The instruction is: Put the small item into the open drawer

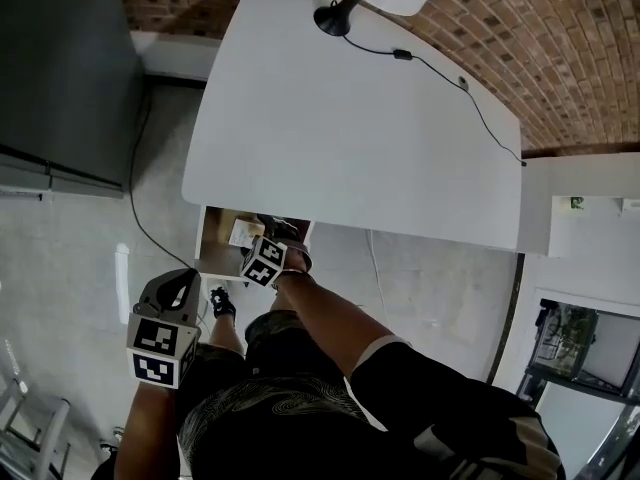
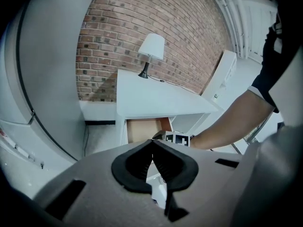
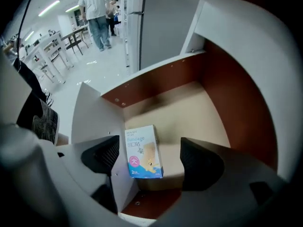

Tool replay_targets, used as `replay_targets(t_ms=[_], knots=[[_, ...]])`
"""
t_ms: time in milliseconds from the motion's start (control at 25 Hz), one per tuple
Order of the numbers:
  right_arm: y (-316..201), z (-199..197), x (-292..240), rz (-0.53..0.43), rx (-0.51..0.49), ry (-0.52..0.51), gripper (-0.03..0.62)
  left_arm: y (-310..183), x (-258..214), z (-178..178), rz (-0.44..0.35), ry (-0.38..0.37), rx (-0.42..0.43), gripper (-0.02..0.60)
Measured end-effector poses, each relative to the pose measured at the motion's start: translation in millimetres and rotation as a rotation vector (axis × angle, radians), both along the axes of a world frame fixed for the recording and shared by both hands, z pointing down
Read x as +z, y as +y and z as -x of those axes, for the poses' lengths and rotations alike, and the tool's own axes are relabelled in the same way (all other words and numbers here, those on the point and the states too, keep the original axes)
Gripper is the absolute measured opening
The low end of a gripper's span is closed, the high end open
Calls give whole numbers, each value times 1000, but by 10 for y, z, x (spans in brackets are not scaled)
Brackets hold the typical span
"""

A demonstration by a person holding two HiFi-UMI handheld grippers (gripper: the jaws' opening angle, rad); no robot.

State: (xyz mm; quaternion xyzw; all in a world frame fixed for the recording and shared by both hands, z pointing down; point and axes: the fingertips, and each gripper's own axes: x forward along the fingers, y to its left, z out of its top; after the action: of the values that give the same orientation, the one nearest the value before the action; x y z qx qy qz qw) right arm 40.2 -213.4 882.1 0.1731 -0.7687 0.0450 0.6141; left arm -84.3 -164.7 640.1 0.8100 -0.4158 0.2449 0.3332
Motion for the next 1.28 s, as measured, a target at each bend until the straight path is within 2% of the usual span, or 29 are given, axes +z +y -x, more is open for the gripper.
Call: replay_targets(t_ms=[40,120,280,520,760,960,1120,1280], knots=[[8,2,-76,-2,23,-11,392,-4,-34,-9,-5,2,8,17],[15,-4,-232,-20,55,-29,288,-17,-106,-27,-17,8,19,17],[56,32,-513,-47,81,-63,206,-39,-232,-24,-41,15,36,17],[200,84,-1017,-56,136,-148,25,5,-436,-66,-70,18,86,17],[373,143,-1780,-60,201,-319,5,-43,-658,-59,-123,28,101,17],[517,147,-2428,-32,336,-516,5,53,-870,-129,-154,42,112,17],[586,51,-2912,-29,420,-648,5,141,-1090,-162,-189,55,91,17],[722,-151,-3308,-59,433,-718,3,272,-1326,-246,-220,83,49,17]])
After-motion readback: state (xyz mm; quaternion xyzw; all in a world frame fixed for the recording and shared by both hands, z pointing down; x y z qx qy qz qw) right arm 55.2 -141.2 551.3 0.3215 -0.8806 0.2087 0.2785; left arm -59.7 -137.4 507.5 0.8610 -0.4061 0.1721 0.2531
